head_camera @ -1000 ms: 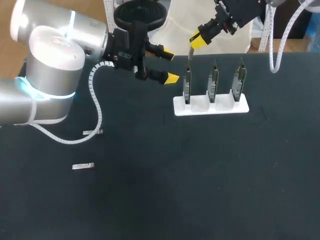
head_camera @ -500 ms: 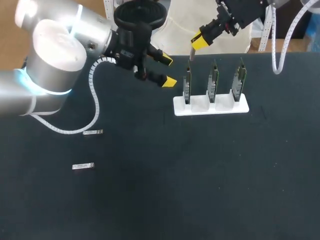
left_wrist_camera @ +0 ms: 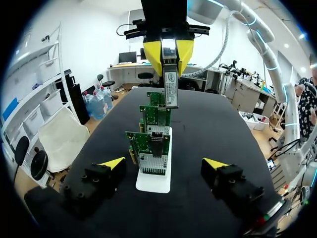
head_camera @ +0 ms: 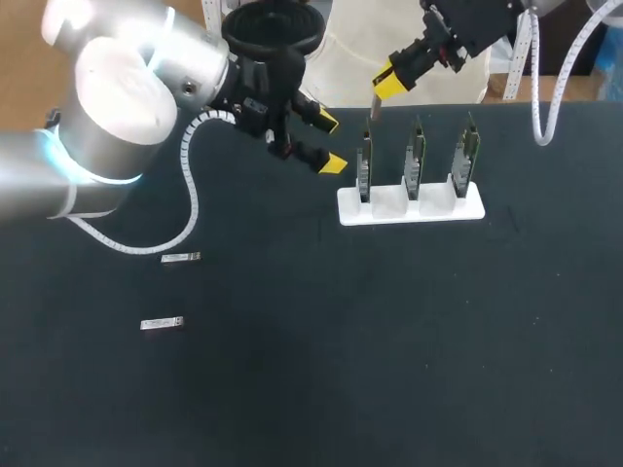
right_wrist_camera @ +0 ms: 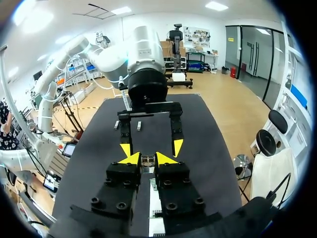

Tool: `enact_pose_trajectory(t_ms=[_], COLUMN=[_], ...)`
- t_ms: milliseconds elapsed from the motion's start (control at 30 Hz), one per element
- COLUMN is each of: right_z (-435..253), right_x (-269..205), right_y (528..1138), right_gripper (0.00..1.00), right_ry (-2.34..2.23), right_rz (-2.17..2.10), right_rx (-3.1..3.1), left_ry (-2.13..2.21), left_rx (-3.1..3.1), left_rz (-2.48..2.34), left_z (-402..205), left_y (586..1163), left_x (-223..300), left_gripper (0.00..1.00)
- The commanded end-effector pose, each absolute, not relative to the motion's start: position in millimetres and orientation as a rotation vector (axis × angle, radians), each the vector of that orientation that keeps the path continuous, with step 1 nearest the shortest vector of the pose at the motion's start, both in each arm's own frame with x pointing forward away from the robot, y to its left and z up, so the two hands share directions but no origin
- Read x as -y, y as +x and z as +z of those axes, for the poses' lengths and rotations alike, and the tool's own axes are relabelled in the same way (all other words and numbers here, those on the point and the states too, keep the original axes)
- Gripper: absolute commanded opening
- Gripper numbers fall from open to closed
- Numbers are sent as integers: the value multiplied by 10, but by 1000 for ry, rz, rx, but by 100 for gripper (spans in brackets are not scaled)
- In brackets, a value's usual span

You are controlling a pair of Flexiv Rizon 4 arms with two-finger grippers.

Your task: Pick up the optical module with the left hand, and insert it into the network port with the right hand.

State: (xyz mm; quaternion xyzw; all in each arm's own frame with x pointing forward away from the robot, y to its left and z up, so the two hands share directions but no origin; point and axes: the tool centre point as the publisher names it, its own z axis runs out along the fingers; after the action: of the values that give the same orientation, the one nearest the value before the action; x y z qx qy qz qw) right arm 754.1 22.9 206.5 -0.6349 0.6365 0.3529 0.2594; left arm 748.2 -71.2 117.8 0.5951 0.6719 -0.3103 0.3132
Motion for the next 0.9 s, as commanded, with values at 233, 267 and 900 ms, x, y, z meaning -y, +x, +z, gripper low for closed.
enact_pose_trajectory(t_ms=[233,267,900], right_z=[2073,2073,2088], right_x=[-227,-227,-215], right_y=[7520,7520,7512], right_gripper=[0,0,0], right_ry=[-1724,-1725,-1733], right_rz=[946,946,939], right_rx=[-1721,-1720,-1708], left_ry=[1586,1586,1593], left_rx=[-1791,-1791,-1815], left_rz=[-817,-817,-813], left_z=[1152,1151,1081], left_y=[7541,7546,7548], left_x=[761,766,775], left_gripper=[100,100,100])
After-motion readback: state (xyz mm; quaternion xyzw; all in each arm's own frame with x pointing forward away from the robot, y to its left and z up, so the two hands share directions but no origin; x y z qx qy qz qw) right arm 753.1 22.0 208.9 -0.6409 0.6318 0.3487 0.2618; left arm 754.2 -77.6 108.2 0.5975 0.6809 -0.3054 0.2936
